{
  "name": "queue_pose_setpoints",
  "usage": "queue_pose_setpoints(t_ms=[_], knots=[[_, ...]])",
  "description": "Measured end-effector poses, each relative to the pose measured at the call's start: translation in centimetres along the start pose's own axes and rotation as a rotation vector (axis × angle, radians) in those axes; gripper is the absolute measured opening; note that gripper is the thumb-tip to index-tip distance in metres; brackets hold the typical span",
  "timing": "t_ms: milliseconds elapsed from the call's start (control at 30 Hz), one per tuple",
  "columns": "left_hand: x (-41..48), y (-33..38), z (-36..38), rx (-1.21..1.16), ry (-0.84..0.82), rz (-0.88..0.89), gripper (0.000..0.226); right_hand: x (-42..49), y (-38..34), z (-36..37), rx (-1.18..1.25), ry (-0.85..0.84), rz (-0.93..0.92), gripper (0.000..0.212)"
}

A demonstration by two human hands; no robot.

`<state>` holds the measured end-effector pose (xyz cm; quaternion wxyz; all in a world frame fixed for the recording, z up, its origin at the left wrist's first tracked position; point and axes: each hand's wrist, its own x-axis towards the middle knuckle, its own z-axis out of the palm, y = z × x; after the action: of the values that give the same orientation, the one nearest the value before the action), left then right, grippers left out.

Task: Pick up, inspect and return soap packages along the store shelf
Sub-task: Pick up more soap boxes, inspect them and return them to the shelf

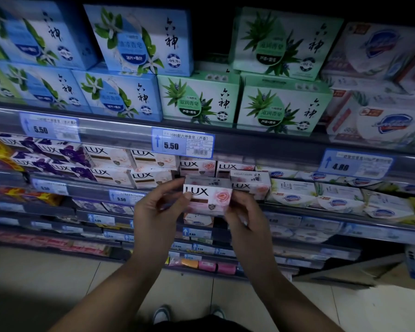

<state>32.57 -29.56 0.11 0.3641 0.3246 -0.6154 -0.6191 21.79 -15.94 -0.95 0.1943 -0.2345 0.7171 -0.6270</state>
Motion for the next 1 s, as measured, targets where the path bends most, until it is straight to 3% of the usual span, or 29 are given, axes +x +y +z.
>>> queue_pose_setpoints(t_ms=[333,767,1000], knots=[[1.5,-1.7,-0.6,0.080,-0.099,-0.046,0.046,1.2,-0.3,1.5,-0.093,-0.095,0.194,0.059],[2.6,-3.3,-0.8,0.085,-0.208,-0.071,0.061,0.9,0.0,1.9,-0.106,-0.123,0.193,0.053],[2.6,-2.0,-1.7,0.081,-0.136,-0.118,0.050,0.7,-0.4,2.4,-0.073,0.049,0.091,0.038]])
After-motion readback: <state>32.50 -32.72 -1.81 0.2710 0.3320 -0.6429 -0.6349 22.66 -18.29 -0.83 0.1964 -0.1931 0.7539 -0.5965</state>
